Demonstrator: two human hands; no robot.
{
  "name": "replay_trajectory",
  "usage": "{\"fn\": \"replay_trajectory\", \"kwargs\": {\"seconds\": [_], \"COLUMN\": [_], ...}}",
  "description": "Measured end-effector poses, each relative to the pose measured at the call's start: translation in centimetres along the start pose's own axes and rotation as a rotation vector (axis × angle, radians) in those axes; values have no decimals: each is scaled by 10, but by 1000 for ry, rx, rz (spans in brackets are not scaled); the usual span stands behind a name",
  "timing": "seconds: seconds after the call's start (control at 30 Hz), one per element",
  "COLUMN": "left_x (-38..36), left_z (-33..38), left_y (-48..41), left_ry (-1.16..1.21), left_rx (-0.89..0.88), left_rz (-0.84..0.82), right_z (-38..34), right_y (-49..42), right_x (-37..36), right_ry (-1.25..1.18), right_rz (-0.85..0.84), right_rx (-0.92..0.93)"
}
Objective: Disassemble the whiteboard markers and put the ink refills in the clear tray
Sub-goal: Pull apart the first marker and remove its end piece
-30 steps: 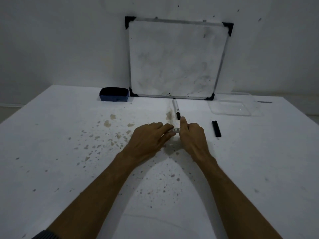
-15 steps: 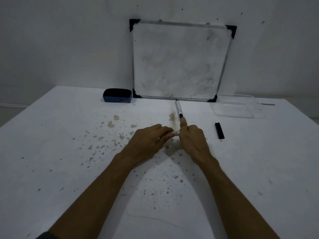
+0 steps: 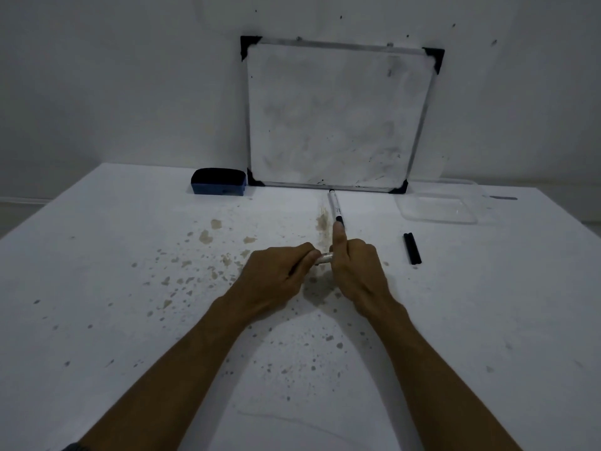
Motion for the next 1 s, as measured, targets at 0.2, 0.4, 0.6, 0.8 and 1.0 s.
{"fn": "replay_trajectory", "kwargs": {"seconds": [0.2, 0.4, 0.6, 0.8, 1.0], "left_x": [-2, -16, 4, -8, 3], "left_z": [3, -19, -5, -30, -68], "left_y": [-11, -3, -5, -2, 3], "left_ry": [-30, 327, -133, -17, 71], "left_rx": [-22, 298, 29, 179, 469], "left_rz": [-45, -314, 12, -166, -133], "right_z": [3, -27, 15, -11, 6], "right_y": [-1, 8, -3, 11, 3], "right_x": [1, 1, -7, -11, 35], "right_ry": [1, 114, 110, 290, -83], "right_rz": [9, 50, -29, -125, 139], "right_rx": [108, 414, -87, 176, 55]}}
Point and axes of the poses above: each hand's wrist, its own y-axis away from the middle knuckle, its own x-axis out of the back of the hand, z = x × y, the point moved 9 cm from there along -y, towards the middle knuckle, and after that the axes turned 5 degrees about -y, right-handed, at the moved point
